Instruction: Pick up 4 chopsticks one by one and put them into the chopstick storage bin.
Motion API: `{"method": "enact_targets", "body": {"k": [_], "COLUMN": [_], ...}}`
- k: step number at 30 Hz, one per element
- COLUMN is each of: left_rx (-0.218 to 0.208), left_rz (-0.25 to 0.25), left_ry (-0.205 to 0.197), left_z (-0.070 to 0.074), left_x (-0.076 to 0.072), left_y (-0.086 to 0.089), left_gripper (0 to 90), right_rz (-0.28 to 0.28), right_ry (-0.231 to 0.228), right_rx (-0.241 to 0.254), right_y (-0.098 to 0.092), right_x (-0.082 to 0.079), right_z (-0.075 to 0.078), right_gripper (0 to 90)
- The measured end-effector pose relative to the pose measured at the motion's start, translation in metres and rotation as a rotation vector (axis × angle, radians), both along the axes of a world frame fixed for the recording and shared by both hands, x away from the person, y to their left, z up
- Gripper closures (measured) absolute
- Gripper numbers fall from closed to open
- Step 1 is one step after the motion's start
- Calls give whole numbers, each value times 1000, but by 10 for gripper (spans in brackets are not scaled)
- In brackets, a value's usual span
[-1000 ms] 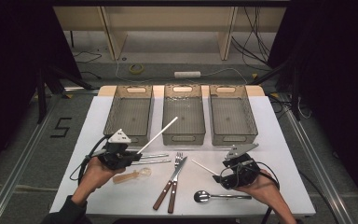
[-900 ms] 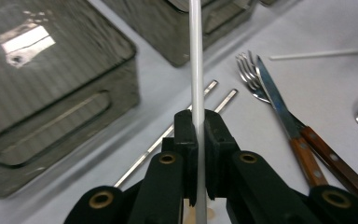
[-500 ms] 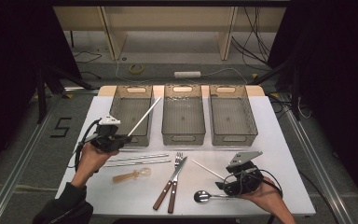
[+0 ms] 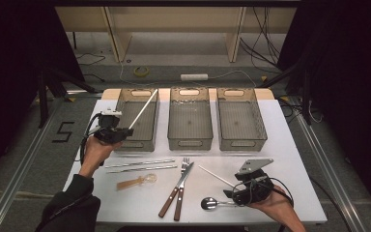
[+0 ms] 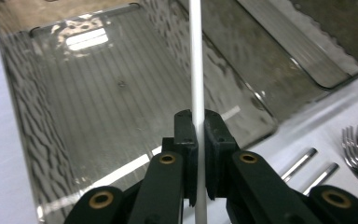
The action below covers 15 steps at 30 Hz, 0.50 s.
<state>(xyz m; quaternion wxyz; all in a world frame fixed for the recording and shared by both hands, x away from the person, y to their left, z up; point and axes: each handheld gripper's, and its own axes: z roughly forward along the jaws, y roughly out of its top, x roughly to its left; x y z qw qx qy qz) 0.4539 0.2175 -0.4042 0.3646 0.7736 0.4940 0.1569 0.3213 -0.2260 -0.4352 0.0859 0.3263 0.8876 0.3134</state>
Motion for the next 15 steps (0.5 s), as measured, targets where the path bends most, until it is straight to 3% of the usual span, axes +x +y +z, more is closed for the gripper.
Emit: {"method": "enact_targets", "body": {"k": [15], "left_rx": [13], "left_rz": [85], "left_ry": [32], "left_z": [-6], "left_x": [32], "left_y": [7], "left_gripper": [853], "right_rz": [6], "right_ry": [0], "right_rx": [-4], "right_y": [1], "right_x": [0], "right_z": [-1], "right_gripper": [297]}}
